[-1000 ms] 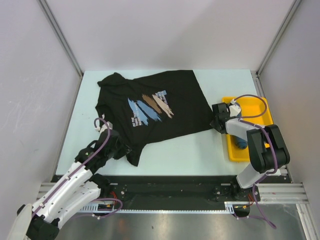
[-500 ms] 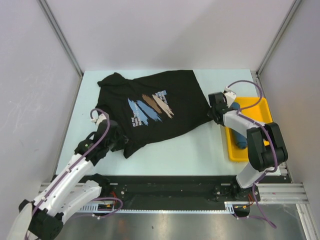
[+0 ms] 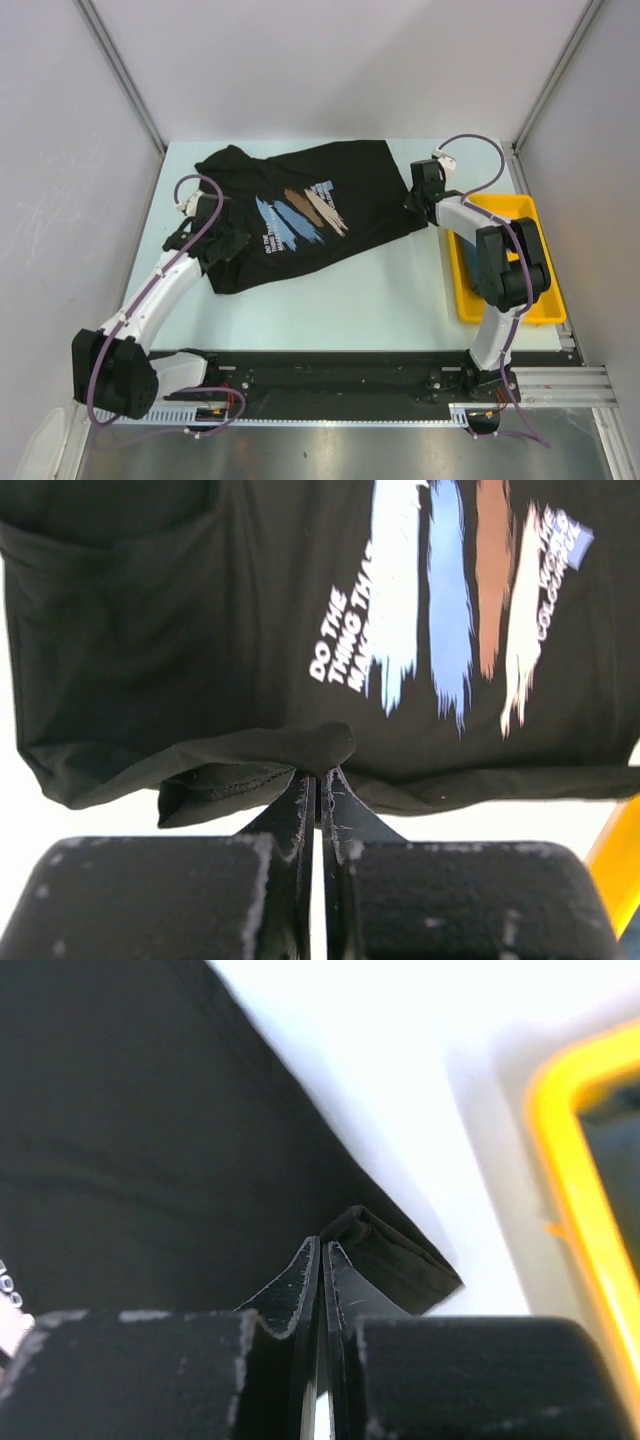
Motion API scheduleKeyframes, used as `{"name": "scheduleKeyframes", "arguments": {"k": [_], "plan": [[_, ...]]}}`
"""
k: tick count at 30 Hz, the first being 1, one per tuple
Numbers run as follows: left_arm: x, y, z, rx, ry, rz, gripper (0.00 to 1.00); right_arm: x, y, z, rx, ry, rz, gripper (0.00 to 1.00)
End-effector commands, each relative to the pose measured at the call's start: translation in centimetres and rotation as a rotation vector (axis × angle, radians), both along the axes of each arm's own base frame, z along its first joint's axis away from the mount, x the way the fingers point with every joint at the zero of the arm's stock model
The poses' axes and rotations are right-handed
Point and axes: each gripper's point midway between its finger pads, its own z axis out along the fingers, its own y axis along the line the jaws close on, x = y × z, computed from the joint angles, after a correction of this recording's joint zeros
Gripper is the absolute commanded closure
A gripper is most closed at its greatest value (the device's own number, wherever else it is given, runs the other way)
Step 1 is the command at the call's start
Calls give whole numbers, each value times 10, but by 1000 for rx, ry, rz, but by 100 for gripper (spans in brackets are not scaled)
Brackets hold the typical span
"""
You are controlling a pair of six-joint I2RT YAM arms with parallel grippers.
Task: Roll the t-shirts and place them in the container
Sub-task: Fold the T-shirt at the center of the board.
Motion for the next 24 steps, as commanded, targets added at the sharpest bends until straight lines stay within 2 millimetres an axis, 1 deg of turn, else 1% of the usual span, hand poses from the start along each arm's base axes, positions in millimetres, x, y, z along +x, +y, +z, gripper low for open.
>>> {"name": "scheduleKeyframes", "arguments": {"k": [1, 6, 10, 11, 13, 19, 24], "plan": [[24, 12, 21, -9, -55, 40, 100, 32, 12, 24, 4, -104, 82, 95], [34, 26, 27, -7, -67, 85, 100, 44, 12, 27, 6, -124, 89, 95], [42, 31, 31, 2, -60, 99, 100, 52, 12, 26, -11, -130, 106, 95], [42, 33, 31, 11, -57, 103, 100, 58, 13, 32, -4, -161, 105, 95], [43, 35, 33, 19, -56, 105, 100, 62, 12, 34, 3, -172, 106, 95], [41, 48, 29, 39, -35, 135, 100, 70, 12, 34, 19, -187, 111, 95], [49, 53, 29, 39, -36, 152, 100, 76, 16, 29, 32, -185, 117, 96]]}}
